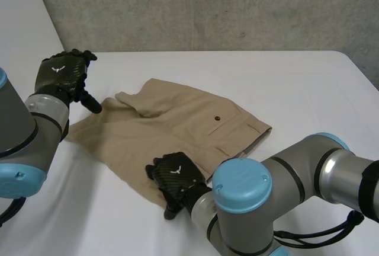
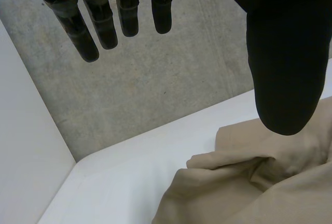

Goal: Fold the shorts.

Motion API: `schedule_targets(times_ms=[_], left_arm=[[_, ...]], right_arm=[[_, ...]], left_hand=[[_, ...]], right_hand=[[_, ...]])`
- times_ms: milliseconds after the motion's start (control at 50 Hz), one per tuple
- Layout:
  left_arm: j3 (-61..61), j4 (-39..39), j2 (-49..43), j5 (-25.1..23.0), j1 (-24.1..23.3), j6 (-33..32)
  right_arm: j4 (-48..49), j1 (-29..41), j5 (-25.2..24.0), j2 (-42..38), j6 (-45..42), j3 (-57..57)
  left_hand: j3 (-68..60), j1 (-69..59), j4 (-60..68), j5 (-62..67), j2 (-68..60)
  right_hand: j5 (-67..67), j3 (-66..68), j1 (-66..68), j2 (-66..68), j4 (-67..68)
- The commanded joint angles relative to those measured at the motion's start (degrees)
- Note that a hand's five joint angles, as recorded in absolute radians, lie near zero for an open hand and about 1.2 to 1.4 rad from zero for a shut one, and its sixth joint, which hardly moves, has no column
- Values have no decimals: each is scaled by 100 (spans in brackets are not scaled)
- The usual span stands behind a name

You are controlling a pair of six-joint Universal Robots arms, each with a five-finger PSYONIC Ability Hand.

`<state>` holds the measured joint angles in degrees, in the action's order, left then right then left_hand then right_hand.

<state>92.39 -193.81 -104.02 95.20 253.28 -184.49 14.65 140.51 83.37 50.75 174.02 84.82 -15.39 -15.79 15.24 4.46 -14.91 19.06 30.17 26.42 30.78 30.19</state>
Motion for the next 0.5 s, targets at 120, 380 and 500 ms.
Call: schedule_targets(times_ms=[120, 380, 500], left_arm=[[50, 1, 136, -1, 11, 1], [726, 115, 654, -159, -15, -96], [1500, 115, 971, -1072, -15, -543]], right_arm=[[117, -173, 847, 479, -245, 70], [-1052, -1947, 813, 1631, -1932, 571], [-1052, -2713, 690, 1833, -2311, 791]], left_hand=[[164, 204, -150, -71, 116], [63, 103, -49, 29, 15], [29, 70, -15, 63, -19]], right_hand=[[5094, 4983, 5358, 4922, 4981], [5094, 4983, 5358, 4922, 4981], [5094, 4983, 5358, 4922, 4981]])
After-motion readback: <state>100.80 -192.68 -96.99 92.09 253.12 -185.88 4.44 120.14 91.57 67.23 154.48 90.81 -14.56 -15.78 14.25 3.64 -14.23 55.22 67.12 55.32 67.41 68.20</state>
